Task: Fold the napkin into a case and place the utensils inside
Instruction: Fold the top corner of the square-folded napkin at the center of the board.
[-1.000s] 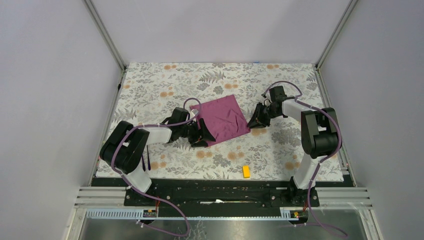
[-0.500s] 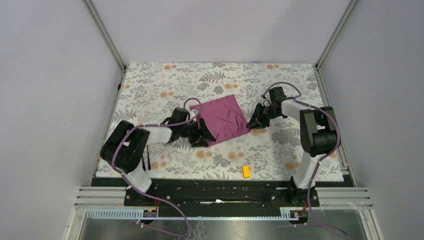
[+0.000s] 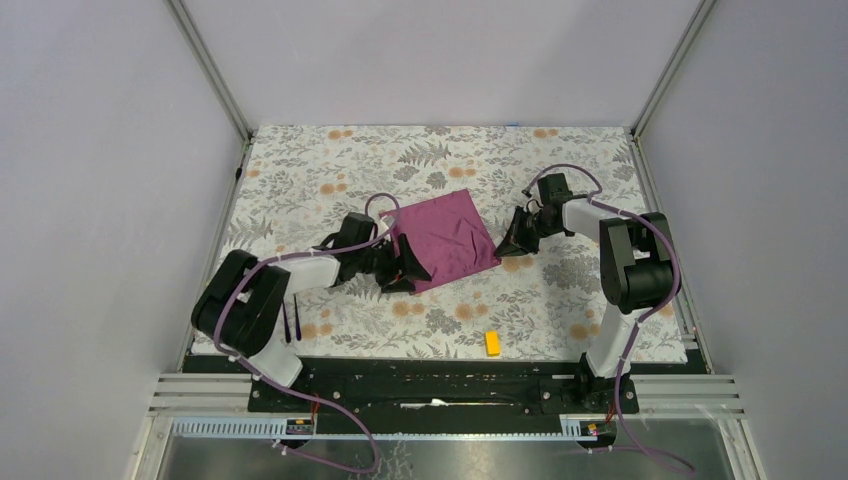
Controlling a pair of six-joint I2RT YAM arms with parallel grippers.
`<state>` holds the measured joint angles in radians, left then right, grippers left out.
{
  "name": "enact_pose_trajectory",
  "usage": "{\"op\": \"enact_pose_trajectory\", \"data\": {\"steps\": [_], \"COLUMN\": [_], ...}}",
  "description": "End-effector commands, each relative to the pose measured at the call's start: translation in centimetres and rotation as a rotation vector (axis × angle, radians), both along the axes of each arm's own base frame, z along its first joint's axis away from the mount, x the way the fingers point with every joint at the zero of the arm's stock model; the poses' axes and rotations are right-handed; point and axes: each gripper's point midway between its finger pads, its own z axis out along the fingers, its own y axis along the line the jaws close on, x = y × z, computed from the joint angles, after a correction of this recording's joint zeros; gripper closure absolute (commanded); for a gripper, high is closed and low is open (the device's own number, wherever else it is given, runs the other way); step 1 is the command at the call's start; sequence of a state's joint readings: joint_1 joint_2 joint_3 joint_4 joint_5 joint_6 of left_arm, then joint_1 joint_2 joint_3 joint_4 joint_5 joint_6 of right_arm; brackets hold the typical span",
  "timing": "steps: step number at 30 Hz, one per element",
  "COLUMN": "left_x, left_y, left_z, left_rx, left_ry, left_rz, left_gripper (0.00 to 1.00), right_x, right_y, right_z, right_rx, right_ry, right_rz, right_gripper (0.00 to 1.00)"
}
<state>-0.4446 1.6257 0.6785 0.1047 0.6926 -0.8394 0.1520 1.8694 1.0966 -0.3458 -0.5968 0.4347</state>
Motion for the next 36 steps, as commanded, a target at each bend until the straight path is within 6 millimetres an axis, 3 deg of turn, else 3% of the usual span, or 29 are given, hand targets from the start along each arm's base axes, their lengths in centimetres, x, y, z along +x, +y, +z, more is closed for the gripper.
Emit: {"op": "enact_pose_trajectory", "data": {"steps": [1,4,7,17,24,29,33,35,36], "left_x": [1.6,2.0,2.0,0.4,-0.3,-0.8,-1.2,-1.0,-0.8], "left_y": [-0.4,0.3,1.1,1.8,2.6,2.7,2.7,2.7,2.7], "left_z": [4.5,4.9,3.7,-1.6,-2.9,-2.7,-0.8,0.3,0.7], "left_rx": [-0.05,-0.044,-0.027,0.005,0.044,0.038,0.013,0.003,-0.001], "left_ry": [-0.122,-0.134,-0.12,-0.029,-0.011,-0.013,-0.061,-0.08,-0.079], "left_rz": [0.027,0.077,0.104,0.122,0.14,0.136,0.123,0.13,0.135], "left_gripper": [0.31,0.32,0.35,0.66,0.72,0.71,0.53,0.52,0.56], "right_x": [1.2,1.3,2.1,6.7,8.6,9.7,10.1,10.0,10.0], "right_y": [0.6,1.5,3.5,14.5,20.3,22.1,22.5,22.7,22.8], "right_z": [1.9,2.4,3.0,4.7,3.8,3.4,3.3,3.3,3.3], "right_rx": [0.042,0.047,0.056,0.175,0.256,0.283,0.294,0.304,0.31], "right_ry": [-0.058,-0.075,-0.1,-0.164,-0.16,-0.18,-0.184,-0.181,-0.184], "right_rz": [0.013,0.036,0.071,0.211,0.251,0.247,0.245,0.248,0.253], "right_gripper": [1.0,1.0,1.0,1.0,1.0,1.0,1.0,1.0,1.0]}}
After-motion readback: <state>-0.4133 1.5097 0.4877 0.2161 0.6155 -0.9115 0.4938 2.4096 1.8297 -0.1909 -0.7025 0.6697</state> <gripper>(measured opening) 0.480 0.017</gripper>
